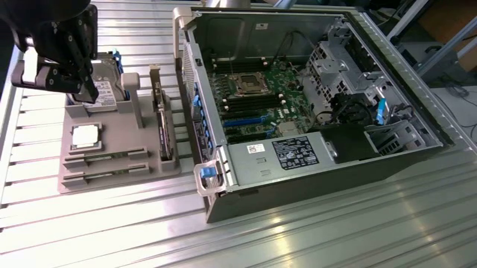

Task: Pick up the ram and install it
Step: 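Pick up the ram and move it above insertion slot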

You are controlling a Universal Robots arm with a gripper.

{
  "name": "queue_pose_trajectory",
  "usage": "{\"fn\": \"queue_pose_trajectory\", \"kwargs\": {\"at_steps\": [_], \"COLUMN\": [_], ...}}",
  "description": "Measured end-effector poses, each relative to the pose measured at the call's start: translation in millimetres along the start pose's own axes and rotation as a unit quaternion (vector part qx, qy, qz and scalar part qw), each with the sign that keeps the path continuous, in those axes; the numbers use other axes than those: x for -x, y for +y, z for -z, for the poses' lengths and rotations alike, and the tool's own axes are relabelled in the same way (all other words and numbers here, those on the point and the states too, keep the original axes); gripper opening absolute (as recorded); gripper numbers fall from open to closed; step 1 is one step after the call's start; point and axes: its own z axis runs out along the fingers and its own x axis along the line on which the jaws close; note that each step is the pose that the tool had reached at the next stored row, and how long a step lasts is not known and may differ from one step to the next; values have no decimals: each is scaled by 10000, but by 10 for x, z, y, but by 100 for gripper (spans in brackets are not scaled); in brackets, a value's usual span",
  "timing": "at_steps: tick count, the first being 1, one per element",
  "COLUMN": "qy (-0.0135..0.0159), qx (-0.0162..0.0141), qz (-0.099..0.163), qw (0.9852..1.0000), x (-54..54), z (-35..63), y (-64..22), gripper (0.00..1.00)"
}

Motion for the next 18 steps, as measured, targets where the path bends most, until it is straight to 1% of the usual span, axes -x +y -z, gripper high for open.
{"fn": "queue_pose_trajectory", "kwargs": {"at_steps": [8,12,15,18], "qy": [2,2,2,2], "qx": [-7,-7,-7,-7], "qz": [300,323,323,323], "qw": [9996,9995,9995,9995], "x": [0,0,0,0], "z": [0,0,0,0], "y": [0,0,0,0], "gripper": [11,11,30,30]}}
